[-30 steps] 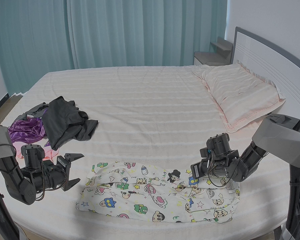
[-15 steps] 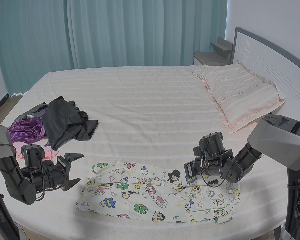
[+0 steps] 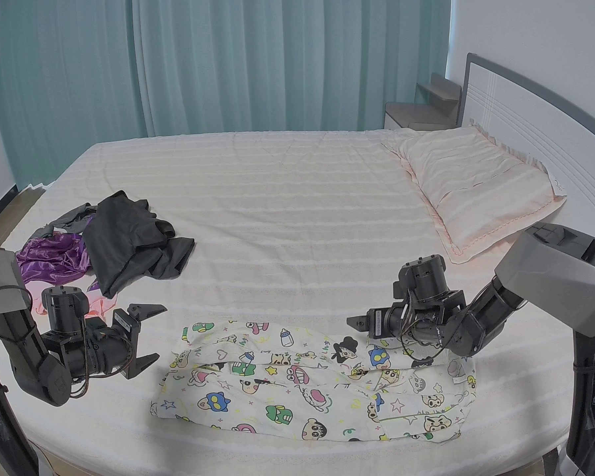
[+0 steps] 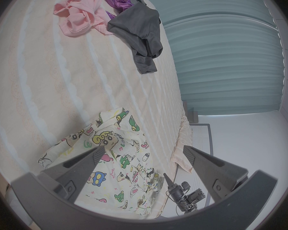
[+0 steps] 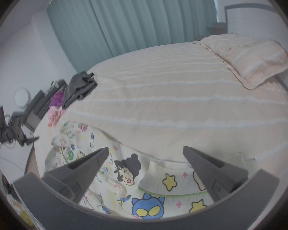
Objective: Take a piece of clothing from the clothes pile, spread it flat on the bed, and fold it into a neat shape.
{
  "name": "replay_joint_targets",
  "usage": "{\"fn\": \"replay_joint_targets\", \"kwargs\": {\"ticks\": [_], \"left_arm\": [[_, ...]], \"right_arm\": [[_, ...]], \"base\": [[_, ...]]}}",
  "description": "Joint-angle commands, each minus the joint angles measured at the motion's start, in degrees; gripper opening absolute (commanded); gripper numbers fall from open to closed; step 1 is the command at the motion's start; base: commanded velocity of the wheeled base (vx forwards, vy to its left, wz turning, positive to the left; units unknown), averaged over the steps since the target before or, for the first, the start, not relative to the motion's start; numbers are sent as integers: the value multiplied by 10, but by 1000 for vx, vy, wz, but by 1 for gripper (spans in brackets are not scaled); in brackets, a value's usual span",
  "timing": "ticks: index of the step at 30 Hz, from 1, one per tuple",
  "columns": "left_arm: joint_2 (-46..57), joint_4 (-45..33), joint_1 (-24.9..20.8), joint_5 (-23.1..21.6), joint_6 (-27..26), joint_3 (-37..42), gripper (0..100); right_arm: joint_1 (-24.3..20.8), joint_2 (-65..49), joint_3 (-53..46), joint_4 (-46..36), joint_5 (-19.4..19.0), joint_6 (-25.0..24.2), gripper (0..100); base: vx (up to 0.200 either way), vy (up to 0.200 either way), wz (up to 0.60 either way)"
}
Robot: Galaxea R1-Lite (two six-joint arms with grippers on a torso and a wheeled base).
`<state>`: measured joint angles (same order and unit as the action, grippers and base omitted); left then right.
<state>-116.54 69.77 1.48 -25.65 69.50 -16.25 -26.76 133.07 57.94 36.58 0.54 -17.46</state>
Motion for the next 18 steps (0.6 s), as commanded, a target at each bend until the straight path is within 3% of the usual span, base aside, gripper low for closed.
{"fn": "replay_joint_targets", "kwargs": {"ticks": [1,7,8,9,12,18], "left_arm": [[-1,0,0,0,0,0,100],[-1,0,0,0,1,1,100],[-1,0,0,0,1,1,100],[0,0,0,0,1,1,100],[0,0,0,0,1,1,100],[0,0,0,0,1,2,100]], "right_arm": [[21,-43,-12,-4,3,-43,100],[43,-99,-84,2,49,-174,100],[43,-99,-84,2,49,-174,100],[49,-125,-119,2,56,-226,100],[50,-151,-175,2,65,-298,100],[48,-153,-261,17,100,-367,100]], "base": [[0,0,0],[0,0,0],[0,0,0],[0,0,0],[0,0,0],[0,0,0]]}}
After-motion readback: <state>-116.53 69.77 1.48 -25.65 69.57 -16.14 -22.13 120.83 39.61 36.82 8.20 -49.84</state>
